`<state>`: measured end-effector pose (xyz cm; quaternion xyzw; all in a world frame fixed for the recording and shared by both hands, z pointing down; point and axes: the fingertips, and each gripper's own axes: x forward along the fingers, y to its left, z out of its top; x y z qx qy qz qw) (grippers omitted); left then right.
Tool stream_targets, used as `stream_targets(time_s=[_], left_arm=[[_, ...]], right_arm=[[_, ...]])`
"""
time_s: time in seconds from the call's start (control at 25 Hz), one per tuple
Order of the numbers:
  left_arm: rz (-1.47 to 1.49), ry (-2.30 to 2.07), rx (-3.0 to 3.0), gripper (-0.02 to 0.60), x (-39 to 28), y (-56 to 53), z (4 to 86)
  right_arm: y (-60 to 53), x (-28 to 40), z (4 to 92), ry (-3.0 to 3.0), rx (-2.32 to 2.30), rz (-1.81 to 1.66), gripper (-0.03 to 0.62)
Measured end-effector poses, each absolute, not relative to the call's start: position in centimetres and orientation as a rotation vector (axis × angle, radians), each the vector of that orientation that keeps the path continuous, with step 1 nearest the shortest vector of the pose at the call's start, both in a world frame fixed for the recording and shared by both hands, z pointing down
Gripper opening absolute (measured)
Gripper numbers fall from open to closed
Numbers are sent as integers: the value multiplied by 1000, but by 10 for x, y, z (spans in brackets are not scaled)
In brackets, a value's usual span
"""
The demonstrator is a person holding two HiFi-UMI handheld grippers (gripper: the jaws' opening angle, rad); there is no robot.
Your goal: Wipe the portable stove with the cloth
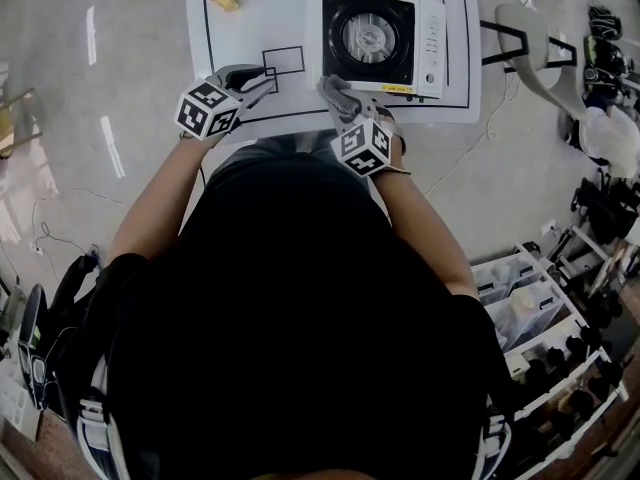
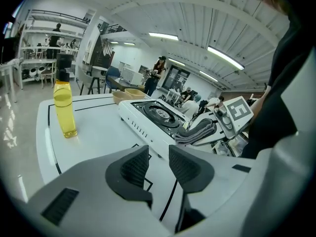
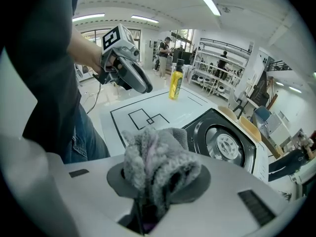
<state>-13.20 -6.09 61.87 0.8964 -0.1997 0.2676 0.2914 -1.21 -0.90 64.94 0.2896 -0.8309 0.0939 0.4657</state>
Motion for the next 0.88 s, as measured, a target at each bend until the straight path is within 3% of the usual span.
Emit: stream_targets(time_s=[0.88], left_arm=[[663,-576,2326,137,-153,-47,626]], right_arm=[[-48,-63,644,-2164,436,220,114]])
